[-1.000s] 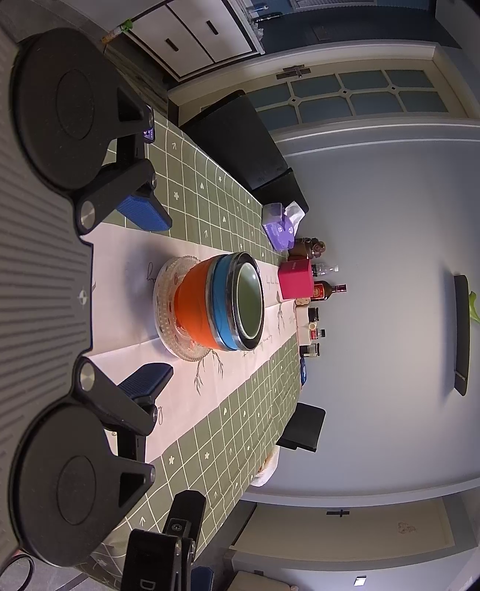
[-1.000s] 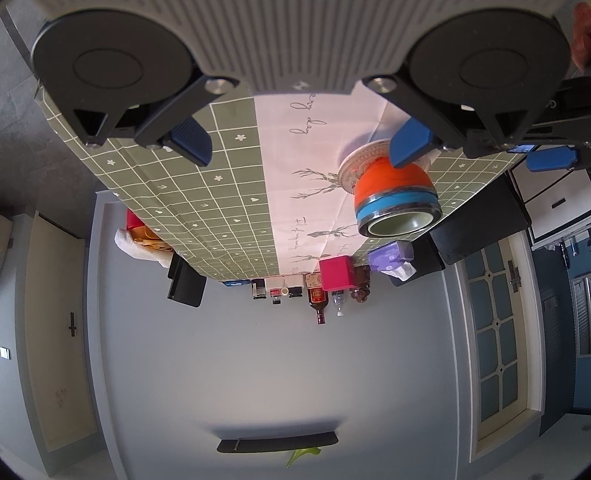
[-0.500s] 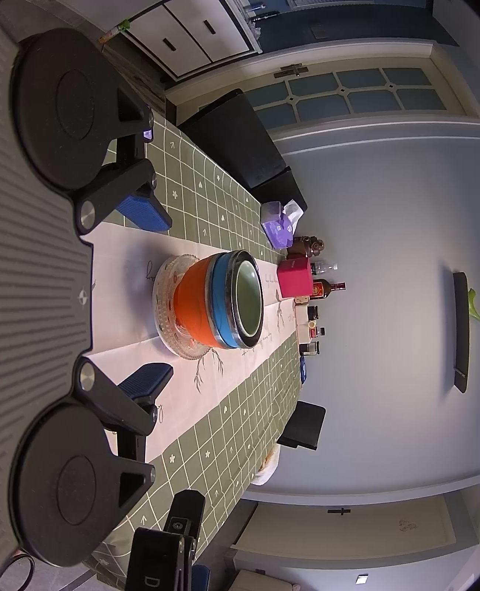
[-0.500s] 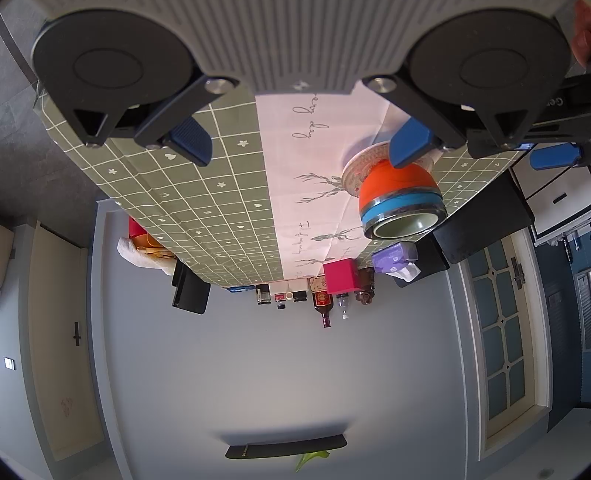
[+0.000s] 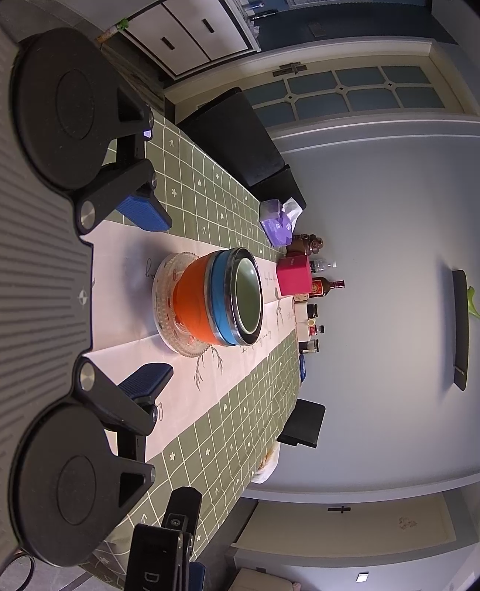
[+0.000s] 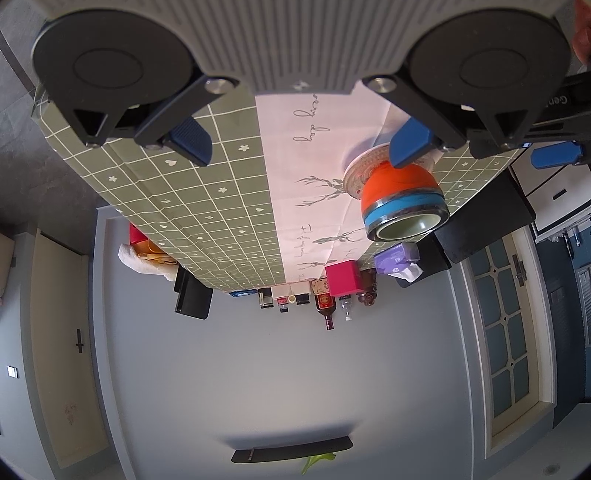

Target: Organize plates and bowls

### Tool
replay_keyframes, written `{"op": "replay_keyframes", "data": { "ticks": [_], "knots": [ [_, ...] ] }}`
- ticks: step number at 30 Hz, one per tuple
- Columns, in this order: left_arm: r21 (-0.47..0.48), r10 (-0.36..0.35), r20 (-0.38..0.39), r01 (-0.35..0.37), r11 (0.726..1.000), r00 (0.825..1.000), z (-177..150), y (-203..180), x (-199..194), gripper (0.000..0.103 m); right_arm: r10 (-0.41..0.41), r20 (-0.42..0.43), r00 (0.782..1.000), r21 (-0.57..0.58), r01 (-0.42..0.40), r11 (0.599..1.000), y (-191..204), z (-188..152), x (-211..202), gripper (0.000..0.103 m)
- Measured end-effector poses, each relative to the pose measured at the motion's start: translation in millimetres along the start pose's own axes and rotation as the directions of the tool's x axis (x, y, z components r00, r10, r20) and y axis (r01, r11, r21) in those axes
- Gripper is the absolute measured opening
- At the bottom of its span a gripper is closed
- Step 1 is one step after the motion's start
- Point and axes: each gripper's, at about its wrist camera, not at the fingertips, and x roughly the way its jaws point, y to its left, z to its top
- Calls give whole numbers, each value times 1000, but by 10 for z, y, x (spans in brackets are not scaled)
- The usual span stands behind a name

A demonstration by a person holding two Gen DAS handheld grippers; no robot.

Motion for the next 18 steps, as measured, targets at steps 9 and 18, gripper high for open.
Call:
{"op": "replay_keyframes", "data": {
  "ticks": [9, 18],
  "knots": [
    [8, 12, 8, -12, 1000, 1000, -1, 16, -4, 95, 7, -13, 1000, -4, -7, 1000, 15, -14, 18, 100],
    [4, 9, 14, -9, 1000, 1000, -1, 11, -26, 95, 7, -21, 1000, 3, -7, 1000, 8, -11, 17, 100]
  ]
}}
